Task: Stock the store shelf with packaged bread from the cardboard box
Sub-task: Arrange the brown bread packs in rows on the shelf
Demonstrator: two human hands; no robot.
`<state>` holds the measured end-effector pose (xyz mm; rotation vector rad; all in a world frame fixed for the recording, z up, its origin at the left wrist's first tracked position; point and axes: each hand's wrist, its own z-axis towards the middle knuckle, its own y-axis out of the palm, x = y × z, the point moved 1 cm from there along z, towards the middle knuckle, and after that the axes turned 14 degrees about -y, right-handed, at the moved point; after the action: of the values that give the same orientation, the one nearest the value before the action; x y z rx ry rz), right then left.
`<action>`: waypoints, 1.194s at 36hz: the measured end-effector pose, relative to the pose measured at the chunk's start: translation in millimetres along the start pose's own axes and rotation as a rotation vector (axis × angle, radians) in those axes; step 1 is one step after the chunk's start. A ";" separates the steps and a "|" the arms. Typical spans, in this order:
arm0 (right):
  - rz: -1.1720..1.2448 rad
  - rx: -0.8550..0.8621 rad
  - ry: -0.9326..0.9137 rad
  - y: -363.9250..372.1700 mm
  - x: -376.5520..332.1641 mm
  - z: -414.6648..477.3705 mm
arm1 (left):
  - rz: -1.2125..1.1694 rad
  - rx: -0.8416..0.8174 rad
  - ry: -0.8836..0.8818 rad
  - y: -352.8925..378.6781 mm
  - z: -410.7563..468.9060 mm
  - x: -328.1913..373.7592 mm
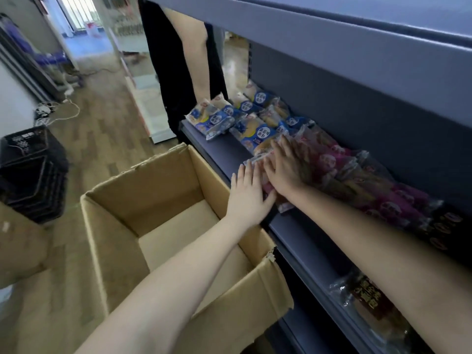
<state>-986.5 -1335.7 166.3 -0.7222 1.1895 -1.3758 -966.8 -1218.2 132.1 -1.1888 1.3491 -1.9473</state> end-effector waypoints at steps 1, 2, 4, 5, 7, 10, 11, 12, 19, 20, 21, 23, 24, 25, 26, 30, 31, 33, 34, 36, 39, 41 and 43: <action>0.017 0.003 -0.004 0.1 -5.1 4.3 | 0.011 0.007 -0.013 -5.1 0.7 -6.7; 0.023 0.003 -0.008 1.0 -9.5 8.7 | 0.024 0.010 -0.033 -10.0 2.2 -14.4; 0.016 0.023 -0.033 3.4 -18.1 16.3 | 0.055 0.008 -0.091 -18.6 5.1 -31.0; 0.027 0.044 -0.047 4.1 -23.0 19.0 | 0.068 0.003 -0.123 -23.2 5.4 -39.1; 0.096 0.079 -0.048 7.2 -33.9 22.8 | 0.077 -0.008 -0.165 -31.8 3.3 -55.5; 0.111 0.065 -0.055 13.8 -50.1 26.1 | 0.094 -0.017 -0.190 -42.6 0.5 -82.1; 0.111 0.052 -0.065 15.5 -55.5 27.7 | 0.101 -0.016 -0.199 -45.7 1.1 -91.2; 0.128 0.041 -0.073 17.7 -61.2 29.9 | 0.100 -0.017 -0.209 -49.0 2.7 -99.6; 0.055 0.062 -0.047 36.6 -106.0 46.2 | 0.080 -0.032 -0.217 -66.3 20.9 -156.4; 0.030 0.061 -0.033 40.3 -113.1 46.8 | 0.080 -0.038 -0.201 -68.8 22.5 -164.9; 0.011 0.059 -0.015 44.2 -120.8 47.0 | 0.080 -0.045 -0.180 -71.7 23.8 -173.4; -0.002 0.069 0.037 51.9 -139.0 44.8 | 0.084 -0.062 -0.134 -79.6 24.3 -189.8; 0.000 0.083 0.058 56.0 -148.7 43.6 | 0.092 -0.062 -0.107 -84.5 24.1 -198.3; 0.007 0.097 0.072 59.1 -158.9 42.5 | 0.101 -0.054 -0.076 -90.4 24.5 -207.0; 0.018 0.107 0.084 61.6 -169.1 41.8 | 0.110 -0.047 -0.047 -96.7 25.4 -216.2; 0.072 0.133 0.124 65.2 -216.3 39.3 | 0.135 -0.068 0.000 -121.3 32.2 -255.2; 0.075 0.130 0.132 65.7 -227.8 37.9 | 0.139 -0.084 0.002 -125.7 33.7 -264.1; 0.058 0.121 0.140 65.7 -244.6 36.5 | 0.148 -0.103 0.010 -131.9 37.2 -277.6; 0.044 0.119 0.140 64.7 -249.2 36.6 | 0.147 -0.107 0.015 -134.6 39.1 -281.7; 0.025 0.117 0.155 61.4 -250.9 36.9 | 0.140 -0.112 0.030 -137.6 41.5 -283.8; -0.019 0.102 0.205 57.5 -240.6 35.5 | 0.127 -0.128 0.072 -136.9 38.4 -278.2; -0.066 0.075 0.239 55.5 -230.6 34.0 | 0.120 -0.134 0.106 -134.6 36.4 -274.4; -0.104 0.053 0.267 53.1 -220.1 33.8 | 0.119 -0.137 0.133 -133.0 37.1 -270.6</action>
<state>-895.6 -1125.7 172.6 -0.5815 1.3324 -1.6221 -787.6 -974.0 156.0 -1.0285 1.6065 -1.9038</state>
